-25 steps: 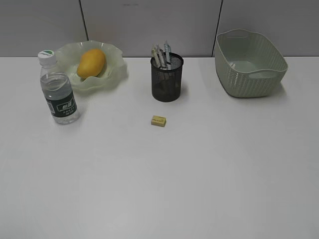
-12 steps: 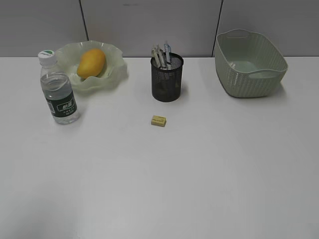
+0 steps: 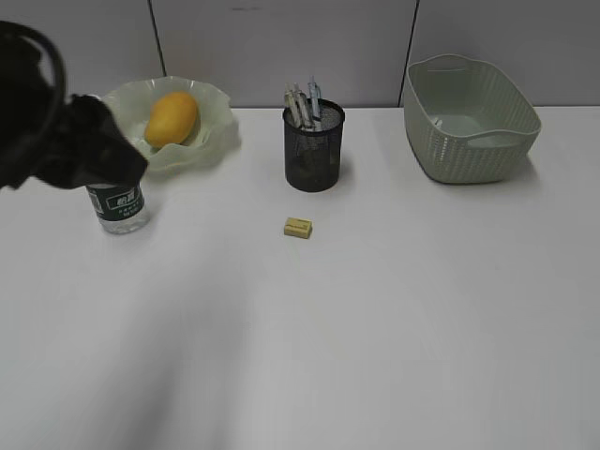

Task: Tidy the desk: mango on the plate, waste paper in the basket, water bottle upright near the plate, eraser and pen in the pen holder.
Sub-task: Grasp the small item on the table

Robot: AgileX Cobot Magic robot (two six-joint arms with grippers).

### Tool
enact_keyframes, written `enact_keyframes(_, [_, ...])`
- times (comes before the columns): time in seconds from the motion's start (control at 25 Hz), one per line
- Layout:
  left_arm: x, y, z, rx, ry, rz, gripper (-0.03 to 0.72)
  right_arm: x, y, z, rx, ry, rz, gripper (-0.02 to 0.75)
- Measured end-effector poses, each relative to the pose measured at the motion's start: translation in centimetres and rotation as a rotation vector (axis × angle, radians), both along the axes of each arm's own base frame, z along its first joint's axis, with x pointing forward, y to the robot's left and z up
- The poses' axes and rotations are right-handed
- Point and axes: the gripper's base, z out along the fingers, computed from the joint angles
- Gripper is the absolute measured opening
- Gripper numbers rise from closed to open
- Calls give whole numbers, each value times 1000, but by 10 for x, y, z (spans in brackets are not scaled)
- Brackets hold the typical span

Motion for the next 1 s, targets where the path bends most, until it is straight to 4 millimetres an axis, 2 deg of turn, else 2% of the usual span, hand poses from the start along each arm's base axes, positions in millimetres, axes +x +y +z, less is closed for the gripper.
enact_keyframes(0.16, [40,-28,-7,41,79,2,498,0,0,0,0,0,0,580])
enact_keyframes(0.28, [63,-49,-15,50,124,-4,498,0,0,0,0,0,0,580])
enact_keyframes(0.48, [85,-89,-30,89,170,-53,498,0,0,0,0,0,0,580])
enact_keyframes(0.6, [98,-110,-45,122,215,-54,498,0,0,0,0,0,0,580])
enact_keyframes(0.76, [118,-130,-64,141,253,-33,498,0,0,0,0,0,0,580])
enact_keyframes(1.0, [147,-155,-103,148,310,20,498,0,0,0,-1,0,0,580])
